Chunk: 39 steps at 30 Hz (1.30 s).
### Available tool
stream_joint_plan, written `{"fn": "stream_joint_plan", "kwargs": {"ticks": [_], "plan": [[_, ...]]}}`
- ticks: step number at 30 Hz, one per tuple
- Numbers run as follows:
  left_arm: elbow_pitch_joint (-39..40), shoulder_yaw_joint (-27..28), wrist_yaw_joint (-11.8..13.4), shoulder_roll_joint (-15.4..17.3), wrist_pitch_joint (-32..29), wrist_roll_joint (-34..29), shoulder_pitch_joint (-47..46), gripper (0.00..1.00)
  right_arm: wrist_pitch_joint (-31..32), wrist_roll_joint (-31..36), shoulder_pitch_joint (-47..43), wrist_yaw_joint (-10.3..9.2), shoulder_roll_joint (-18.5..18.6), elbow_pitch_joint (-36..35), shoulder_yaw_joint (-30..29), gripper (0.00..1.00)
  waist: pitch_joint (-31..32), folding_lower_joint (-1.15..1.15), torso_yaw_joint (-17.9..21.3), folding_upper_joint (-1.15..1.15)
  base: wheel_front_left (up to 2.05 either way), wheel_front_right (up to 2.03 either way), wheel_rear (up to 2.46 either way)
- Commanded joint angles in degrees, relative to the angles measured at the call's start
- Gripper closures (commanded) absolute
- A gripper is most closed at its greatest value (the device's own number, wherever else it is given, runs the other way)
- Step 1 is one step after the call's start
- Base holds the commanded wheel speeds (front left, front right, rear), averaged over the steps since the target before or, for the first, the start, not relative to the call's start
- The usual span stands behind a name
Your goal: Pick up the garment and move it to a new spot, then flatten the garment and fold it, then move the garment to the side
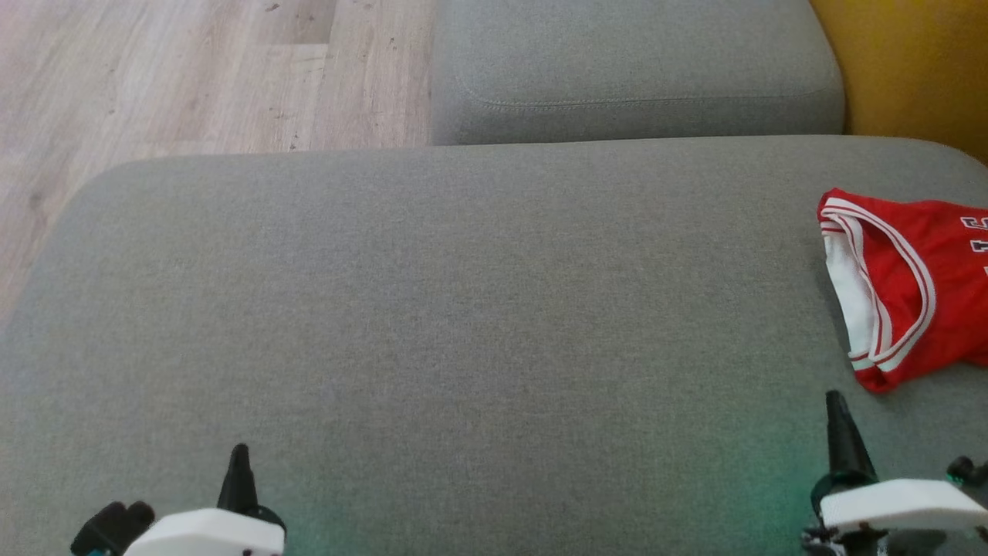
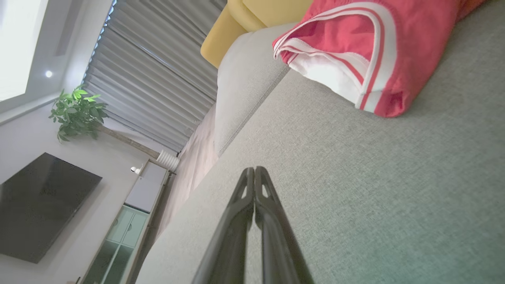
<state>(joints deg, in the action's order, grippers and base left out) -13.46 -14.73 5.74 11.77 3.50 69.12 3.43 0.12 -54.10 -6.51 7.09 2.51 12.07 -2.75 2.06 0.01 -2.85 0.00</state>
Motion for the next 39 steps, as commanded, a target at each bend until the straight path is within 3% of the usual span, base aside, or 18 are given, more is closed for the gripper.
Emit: {"fn": "stream_joint_plan", "kwargs": {"ticks": [1,39], "plan": [[1.3,2.27,-0.66,-0.11,-0.51,1.01,-3.38,1.0,0.51,-1.74,3.58,0.22,1.05,-1.61,0.19,1.0,-0.05,0.0,0.06,0.0,0.0,0.0,0.0],[0.08,14.21,-8.84,-5.52,-6.35,15.68,-7.4,1.0,3.7,-26.02,9.44,0.33,1.18,0.67,-1.61,1.0,-1.47,-0.01,1.87,0.0,0.0,0.0,0.0]]}}
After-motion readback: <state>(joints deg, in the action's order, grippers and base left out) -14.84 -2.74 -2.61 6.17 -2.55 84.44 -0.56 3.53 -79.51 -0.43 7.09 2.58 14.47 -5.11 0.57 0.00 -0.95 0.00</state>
